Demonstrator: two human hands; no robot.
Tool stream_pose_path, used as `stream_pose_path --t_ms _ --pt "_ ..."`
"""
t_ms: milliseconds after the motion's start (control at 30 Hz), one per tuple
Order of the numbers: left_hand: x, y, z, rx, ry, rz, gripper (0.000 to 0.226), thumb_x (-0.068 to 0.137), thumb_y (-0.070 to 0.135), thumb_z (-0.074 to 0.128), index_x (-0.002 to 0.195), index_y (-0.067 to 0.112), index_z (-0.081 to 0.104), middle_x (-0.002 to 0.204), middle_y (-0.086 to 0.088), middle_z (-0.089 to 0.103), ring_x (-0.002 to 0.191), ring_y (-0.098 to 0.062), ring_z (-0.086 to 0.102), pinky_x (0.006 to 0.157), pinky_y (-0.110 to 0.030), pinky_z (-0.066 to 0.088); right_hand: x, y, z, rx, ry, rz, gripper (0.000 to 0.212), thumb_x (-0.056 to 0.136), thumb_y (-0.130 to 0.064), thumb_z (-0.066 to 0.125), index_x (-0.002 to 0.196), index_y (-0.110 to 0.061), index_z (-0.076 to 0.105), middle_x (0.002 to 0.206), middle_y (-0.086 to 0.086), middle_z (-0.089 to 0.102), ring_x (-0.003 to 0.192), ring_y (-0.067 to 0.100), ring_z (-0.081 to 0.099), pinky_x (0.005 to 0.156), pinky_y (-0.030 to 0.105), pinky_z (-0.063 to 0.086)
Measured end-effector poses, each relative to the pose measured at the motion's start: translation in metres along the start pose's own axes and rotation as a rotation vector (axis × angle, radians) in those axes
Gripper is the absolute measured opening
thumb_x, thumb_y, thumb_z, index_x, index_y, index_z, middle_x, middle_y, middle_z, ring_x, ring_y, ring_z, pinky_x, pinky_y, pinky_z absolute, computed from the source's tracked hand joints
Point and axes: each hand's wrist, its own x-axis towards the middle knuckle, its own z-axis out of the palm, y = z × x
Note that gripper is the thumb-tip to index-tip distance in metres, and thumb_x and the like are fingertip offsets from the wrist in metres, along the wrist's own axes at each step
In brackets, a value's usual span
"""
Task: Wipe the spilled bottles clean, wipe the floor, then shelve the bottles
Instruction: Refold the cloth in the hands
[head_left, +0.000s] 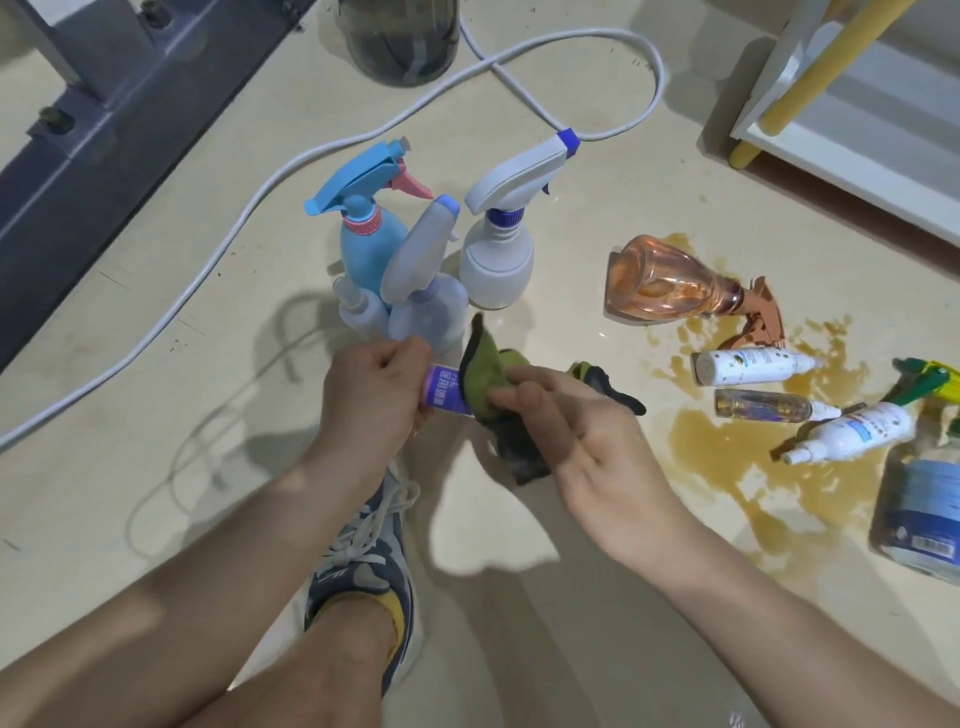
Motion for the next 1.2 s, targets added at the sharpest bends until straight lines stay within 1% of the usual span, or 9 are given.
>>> stream_pose_path --t_ms 100,167,300,567,700,800,967,1067,1200 --pt "-0.002 -0.003 0.0 -0.009 -0.051 -0.04 0.035 0.091 0.022 0.051 0.06 0.005 0.052 0.048 -0.006 0.046 0.041 -0.017 0.038 0.046 -0.024 0.032 0.008 0.005 -0.012 -0.153 0.004 -0.024 0.017 0.084 -0.029 0.071 0.087 -0.012 0.071 0.094 -0.004 0.068 0.09 0.001 0.06 0.076 0.017 0.044" --pt "-0.004 -0.001 -0.001 0.002 -0.079 -0.01 0.036 0.091 0.023 0.05 0.067 -0.003 0.055 0.053 -0.01 0.047 0.046 -0.019 0.041 0.046 -0.024 0.033 0.013 0.004 -0.014 -0.396 -0.08 -0.084 0.034 0.08 -0.029 0.076 0.106 -0.018 0.057 0.088 -0.006 0.067 0.077 0.008 0.057 0.065 0.017 0.042" --pt "-0.006 0.007 -0.004 0.033 -0.052 0.098 0.04 0.094 0.025 0.052 0.074 -0.009 0.057 0.055 -0.014 0.05 0.043 -0.016 0.043 0.043 -0.023 0.035 0.019 0.008 -0.006 -0.753 -0.163 -0.304 0.044 0.094 -0.042 0.043 0.125 -0.012 0.049 0.081 0.005 0.059 0.069 0.03 0.051 0.061 0.038 0.044" --pt "-0.019 0.019 -0.012 0.048 -0.189 0.288 0.019 0.089 0.023 0.065 0.075 0.012 0.07 0.054 -0.016 0.057 0.041 -0.017 0.05 0.041 -0.02 0.043 0.037 0.014 -0.034 0.052 -0.62 0.324 0.032 0.087 -0.043 0.06 0.1 -0.014 0.06 0.089 0.007 0.068 0.083 0.022 0.061 0.08 0.04 0.047" --pt "0.001 0.019 -0.01 0.012 -0.118 0.071 0.028 0.092 0.017 0.052 0.071 0.003 0.065 0.05 -0.013 0.054 0.037 -0.013 0.043 0.038 -0.019 0.036 0.028 0.013 -0.019 -0.615 -0.257 -0.009 0.015 0.085 -0.027 0.062 0.093 -0.019 0.052 0.08 -0.001 0.062 0.077 0.026 0.057 0.076 0.04 0.041" --pt "0.004 0.01 -0.014 0.031 -0.29 -0.238 0.033 0.094 0.028 0.045 0.068 0.012 0.055 0.048 -0.006 0.051 0.034 -0.011 0.032 0.037 -0.017 0.023 0.012 0.011 -0.004 -1.02 0.006 -0.285 0.018 0.074 -0.021 0.059 0.092 -0.018 0.056 0.075 -0.003 0.055 0.071 0.025 0.052 0.076 0.042 0.033" --pt "0.0 -0.002 -0.02 -0.075 -0.406 -0.144 0.034 0.088 0.04 0.064 0.077 0.009 0.07 0.058 -0.01 0.059 0.042 -0.011 0.044 0.039 -0.018 0.034 0.026 0.025 -0.029 -0.377 -0.437 0.007 0.018 0.094 -0.046 0.048 0.095 -0.03 0.058 0.083 -0.014 0.069 0.08 0.008 0.064 0.079 0.034 0.049" --pt "-0.005 0.001 -0.019 -0.191 -0.39 -0.047 0.02 0.071 0.032 0.072 0.087 0.019 0.077 0.083 -0.013 0.074 0.065 -0.019 0.067 0.06 -0.022 0.056 0.037 0.026 -0.042 -0.009 -0.377 0.078 0.012 0.099 -0.023 0.055 0.095 -0.03 0.063 0.083 -0.018 0.066 0.078 -0.001 0.058 0.076 0.02 0.046" --pt "-0.008 0.0 -0.017 -0.178 -0.329 0.066 0.027 0.069 0.017 0.079 0.094 0.027 0.077 0.096 0.0 0.076 0.097 -0.02 0.07 0.09 -0.035 0.055 0.039 0.026 -0.04 0.314 -0.251 0.23 0.019 0.1 -0.008 0.052 0.092 -0.016 0.067 0.079 -0.009 0.067 0.074 0.004 0.059 0.072 0.017 0.047"
